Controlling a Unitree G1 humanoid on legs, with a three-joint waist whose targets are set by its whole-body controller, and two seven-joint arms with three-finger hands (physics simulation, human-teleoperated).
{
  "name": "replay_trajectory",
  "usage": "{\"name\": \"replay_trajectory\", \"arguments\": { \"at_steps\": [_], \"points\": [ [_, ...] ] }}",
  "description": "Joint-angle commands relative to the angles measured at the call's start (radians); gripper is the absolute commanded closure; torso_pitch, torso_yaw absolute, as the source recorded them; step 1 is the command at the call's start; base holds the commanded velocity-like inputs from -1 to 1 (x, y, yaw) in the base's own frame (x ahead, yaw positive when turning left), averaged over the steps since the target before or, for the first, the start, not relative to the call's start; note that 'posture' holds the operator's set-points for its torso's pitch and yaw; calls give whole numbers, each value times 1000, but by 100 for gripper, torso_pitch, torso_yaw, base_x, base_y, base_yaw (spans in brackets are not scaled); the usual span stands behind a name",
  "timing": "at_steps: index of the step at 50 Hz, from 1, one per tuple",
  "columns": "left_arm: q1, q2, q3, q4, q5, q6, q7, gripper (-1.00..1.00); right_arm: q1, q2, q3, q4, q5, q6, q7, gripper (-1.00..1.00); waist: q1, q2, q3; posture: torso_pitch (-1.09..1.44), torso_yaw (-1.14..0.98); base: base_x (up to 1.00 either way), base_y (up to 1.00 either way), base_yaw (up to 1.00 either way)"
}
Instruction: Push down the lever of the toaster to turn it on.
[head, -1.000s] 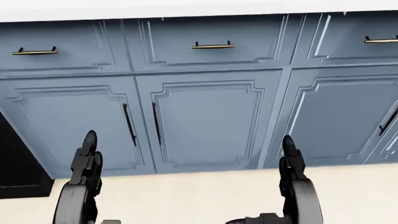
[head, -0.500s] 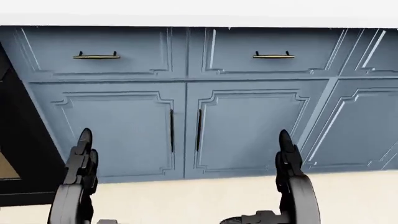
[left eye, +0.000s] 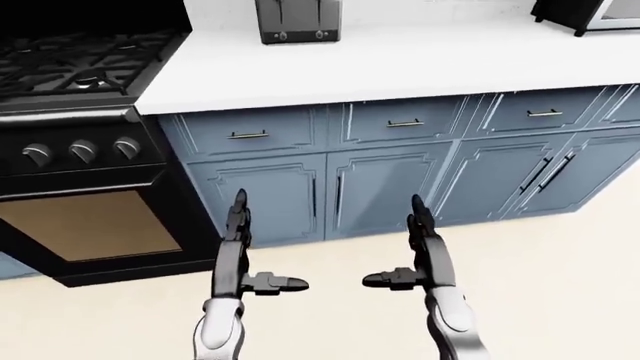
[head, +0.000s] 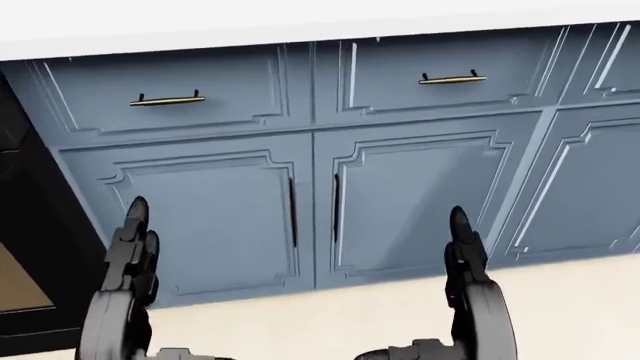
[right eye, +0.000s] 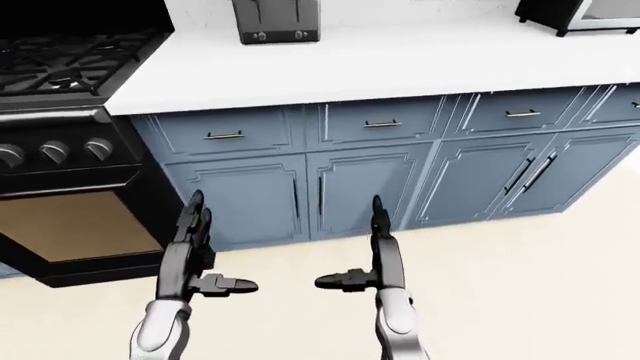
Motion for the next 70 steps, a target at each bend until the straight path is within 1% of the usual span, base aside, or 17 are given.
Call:
{"name": "replay_trajectory", "arguments": {
  "at_steps": [1,2,3,7,15,25,30,41,45,50,51,58,59,61,66,69,70],
  "points": [
    [-8,4,4,-21,1,-23,6,-100,-23,5,7,-18,5,-32,6,-100,1,39,-17,0,0,0,0,0],
    [-9,5,4,-18,4,-26,7,-100,-38,5,10,21,-1,-46,3,-100,12,58,-22,0,0,0,0,0],
    [-4,5,4,-29,3,-21,5,-100,-33,4,10,10,0,-40,5,-100,19,-2,-15,0,0,0,0,0],
    [-2,5,4,-33,3,-21,5,-100,-20,4,3,44,4,-102,0,-100,23,-53,-27,0,0,0,0,0],
    [-108,17,54,-50,-31,96,34,-100,-182,-6,-9,91,36,-2,27,-100,36,-23,-48,0,0,0,0,0],
    [-660,220,160,-122,-85,682,36,-100,-617,-224,-165,-432,136,931,45,-100,42,-21,-62,0,0,0,0,0],
    [-834,265,136,-83,-69,793,30,-100,-815,-303,-202,-391,151,1057,55,-100,35,-22,-57,0,0,0,0,0],
    [-883,276,134,-69,-18,810,14,-100,-917,-394,-194,-374,152,1238,98,-100,33,-16,-61,0,0,0,2,0],
    [-889,272,130,-49,-2,797,11,-100,-915,-398,-212,-385,153,1241,123,-100,66,-99,-44,0,0,0,75,25],
    [-895,279,136,-79,1,825,1,-100,-910,-402,-217,-447,137,1283,125,-100,43,96,-31,0,0,0,0,100],
    [-909,285,142,-81,-2,837,-2,-100,-911,-422,-192,-444,119,1288,123,-100,27,27,1,0,0,0,2,0],
    [-910,297,150,-130,-12,877,-7,-100,-943,-407,-219,-444,116,1332,133,-100,45,-69,6,0,0,0,0,0],
    [-909,296,148,-129,-12,874,-6,-100,-944,-408,-216,-444,114,1330,134,-100,42,-42,-24,0,0,25,0,0],
    [-917,295,145,-122,-11,874,-5,-100,-949,-408,-216,-443,114,1332,137,-100,44,-40,4,0,0,36,0,0],
    [-914,296,145,-130,-7,878,-10,-100,-965,-419,-214,-444,109,1349,144,-100,29,10,-5,0,0,36,0,0],
    [-921,298,145,-130,-7,882,-12,-100,-977,-418,-200,-434,102,1349,144,-100,23,97,-23,0,0,37,0,0],
    [-922,297,143,-125,-5,881,-11,-100,-975,-414,-196,-424,99,1338,145,-100,27,56,3,0,0,35,0,0]
  ]
}}
